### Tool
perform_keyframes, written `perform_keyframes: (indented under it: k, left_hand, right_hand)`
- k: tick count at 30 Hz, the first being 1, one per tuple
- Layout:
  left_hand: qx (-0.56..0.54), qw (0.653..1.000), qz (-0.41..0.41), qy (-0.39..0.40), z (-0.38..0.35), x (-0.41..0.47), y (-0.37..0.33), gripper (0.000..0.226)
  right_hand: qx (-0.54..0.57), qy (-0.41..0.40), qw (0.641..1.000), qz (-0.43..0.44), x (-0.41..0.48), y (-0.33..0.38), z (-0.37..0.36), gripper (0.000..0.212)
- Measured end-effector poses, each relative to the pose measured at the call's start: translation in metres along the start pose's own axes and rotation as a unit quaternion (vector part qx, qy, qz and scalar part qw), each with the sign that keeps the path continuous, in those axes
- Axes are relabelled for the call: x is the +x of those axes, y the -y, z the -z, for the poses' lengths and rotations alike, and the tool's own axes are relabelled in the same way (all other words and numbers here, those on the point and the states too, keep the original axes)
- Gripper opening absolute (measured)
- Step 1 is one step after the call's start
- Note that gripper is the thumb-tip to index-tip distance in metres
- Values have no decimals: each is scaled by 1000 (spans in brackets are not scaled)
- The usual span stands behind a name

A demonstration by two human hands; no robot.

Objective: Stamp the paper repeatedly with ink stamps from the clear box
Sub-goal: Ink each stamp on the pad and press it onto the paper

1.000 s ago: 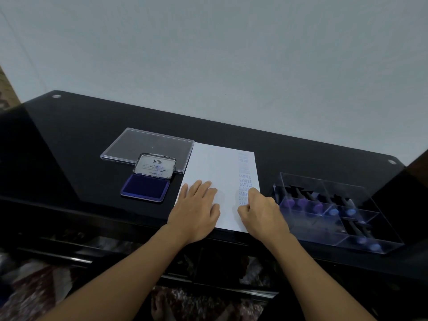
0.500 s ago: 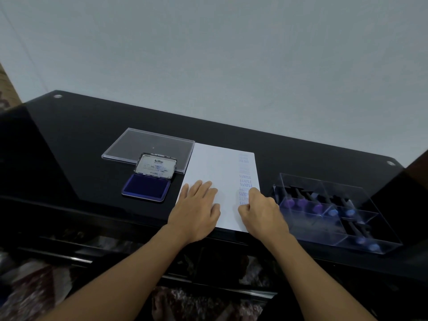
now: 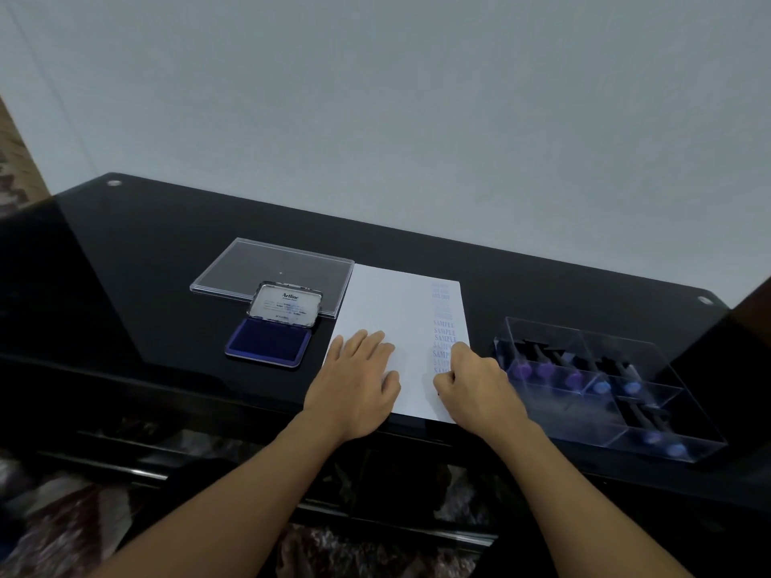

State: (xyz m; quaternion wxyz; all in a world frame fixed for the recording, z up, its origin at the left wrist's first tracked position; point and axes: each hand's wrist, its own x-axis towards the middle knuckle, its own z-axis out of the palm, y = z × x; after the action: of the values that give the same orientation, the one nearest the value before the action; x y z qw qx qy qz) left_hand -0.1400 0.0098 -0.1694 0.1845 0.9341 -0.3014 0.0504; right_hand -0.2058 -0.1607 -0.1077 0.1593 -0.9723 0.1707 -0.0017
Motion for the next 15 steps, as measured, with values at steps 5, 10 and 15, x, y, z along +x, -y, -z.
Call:
perform_keyframes:
  k: [5,10,15]
  left_hand:
    - [-9,1000,1,2,0,-1,0,50]
    - [-12,1000,6,5,0,0,0,51]
    - [-10,1000,4,4,1,-1,0,51]
  right_hand:
    - [53,-74,996,-3,8,1,36,19]
    - [79,-108,991,15,10,2,61,18]
    - [86,-117,989,16,9,1,65,19]
